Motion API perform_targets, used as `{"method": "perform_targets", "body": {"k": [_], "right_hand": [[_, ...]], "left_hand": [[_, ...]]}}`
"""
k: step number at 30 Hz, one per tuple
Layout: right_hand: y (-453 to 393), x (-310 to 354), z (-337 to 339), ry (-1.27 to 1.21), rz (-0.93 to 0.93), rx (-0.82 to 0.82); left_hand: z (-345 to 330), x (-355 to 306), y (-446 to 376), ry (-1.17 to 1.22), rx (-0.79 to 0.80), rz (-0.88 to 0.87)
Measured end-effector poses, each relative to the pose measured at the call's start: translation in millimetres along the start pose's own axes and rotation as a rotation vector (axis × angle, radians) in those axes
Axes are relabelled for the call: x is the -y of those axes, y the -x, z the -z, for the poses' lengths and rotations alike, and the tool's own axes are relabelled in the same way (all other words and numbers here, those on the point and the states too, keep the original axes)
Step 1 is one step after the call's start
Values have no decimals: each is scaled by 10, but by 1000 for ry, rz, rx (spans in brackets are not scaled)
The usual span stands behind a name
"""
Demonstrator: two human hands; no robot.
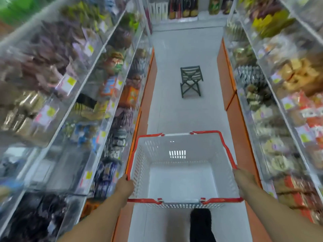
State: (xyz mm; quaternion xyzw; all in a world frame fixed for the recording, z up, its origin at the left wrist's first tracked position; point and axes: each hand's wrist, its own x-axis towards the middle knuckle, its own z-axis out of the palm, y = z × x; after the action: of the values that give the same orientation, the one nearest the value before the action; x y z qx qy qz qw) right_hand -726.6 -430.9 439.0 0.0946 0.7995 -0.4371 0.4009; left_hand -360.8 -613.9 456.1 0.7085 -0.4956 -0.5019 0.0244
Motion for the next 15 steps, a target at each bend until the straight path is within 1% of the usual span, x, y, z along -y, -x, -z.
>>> {"method": "perform_targets", "body": {"k": [3, 6, 11, 15], "right_hand": [[-426, 783, -197, 4, 34, 37], [-841, 1578, -379, 11, 53, 57], [-1559, 2847, -752, 74, 101, 124], [-2292, 3672, -1188, 110, 111, 149]], "left_hand": [[-72, -737, -221, 42, -60, 14], [-123, -1396, -447, 86, -59, 48], [-201, -2296, -1005, 119, -70, 68], [-314, -3009, -1635, 178, -110, 64]]}}
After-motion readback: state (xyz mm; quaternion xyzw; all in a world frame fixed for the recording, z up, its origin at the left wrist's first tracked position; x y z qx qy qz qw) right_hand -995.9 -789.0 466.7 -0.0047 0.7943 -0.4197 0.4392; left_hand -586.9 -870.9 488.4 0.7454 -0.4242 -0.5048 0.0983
